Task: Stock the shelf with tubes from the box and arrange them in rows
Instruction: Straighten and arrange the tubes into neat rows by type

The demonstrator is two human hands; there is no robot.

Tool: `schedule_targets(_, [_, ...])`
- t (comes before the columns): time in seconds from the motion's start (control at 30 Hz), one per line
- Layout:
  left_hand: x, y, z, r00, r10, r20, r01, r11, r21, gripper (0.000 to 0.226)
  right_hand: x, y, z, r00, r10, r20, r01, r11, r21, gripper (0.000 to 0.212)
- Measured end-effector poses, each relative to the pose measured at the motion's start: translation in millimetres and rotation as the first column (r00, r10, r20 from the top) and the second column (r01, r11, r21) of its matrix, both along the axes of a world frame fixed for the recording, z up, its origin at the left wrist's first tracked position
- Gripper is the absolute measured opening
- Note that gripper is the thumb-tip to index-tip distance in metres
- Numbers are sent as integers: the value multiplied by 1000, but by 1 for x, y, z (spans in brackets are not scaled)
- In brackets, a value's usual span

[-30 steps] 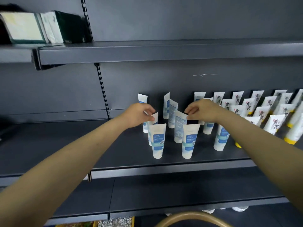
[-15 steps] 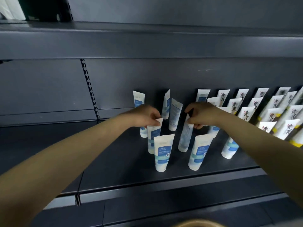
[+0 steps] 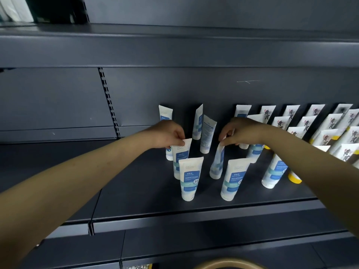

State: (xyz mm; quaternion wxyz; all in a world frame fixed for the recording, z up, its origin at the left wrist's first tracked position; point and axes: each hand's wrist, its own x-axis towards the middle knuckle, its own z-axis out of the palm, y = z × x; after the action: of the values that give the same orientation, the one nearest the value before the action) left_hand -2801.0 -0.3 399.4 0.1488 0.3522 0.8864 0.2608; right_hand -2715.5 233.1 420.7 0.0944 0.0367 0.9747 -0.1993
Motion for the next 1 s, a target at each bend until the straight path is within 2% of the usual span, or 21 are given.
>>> schedule_targets(0.03, [1,0,-1,1000,11,-7,-10,1000,12,5,-1,2,-3,999,30,-40,-26,996,86,14])
schedule_targets(0.1, [3,2,-3,999,33,-20,-33,999,26,6,-2,3,-9,991,98,-89,-86,989,123,12])
schedule_targets(0.23, [6,7,-4,994,81,-72,-78,996,35,9,2,2,-14,993,15,-117,-23,997,-67,17])
schedule_targets(0.4, [8,14,-3,985,104,-134,-98,994,57,12,2,10,-12,979,-63,-192,52,997,-61,15])
schedule_targets(0.57, [10,21,-7,987,110,-115,-102,992,74,15,4,18,-11,986,-77,-149,70,996,-48,8])
schedule_targets(0.73, [14,26,-6,992,81,-99,-76,995,58,20,4,20,-17,983,-74,-168,76,997,10,15])
schedule_targets(0.87, [14,27,-6,995,64,-80,-60,997,51,22,4,23,-16,990,-43,-132,50,998,46,8])
schedule_targets(0.93, [11,23,-3,995,47,-83,-44,998,42,23,4,24,-12,992,-16,-125,25,998,64,16])
schedule_targets(1.0, [5,17,3,995,56,-76,-49,995,91,23,1,24,-8,989,-10,-151,9,1000,-12,23])
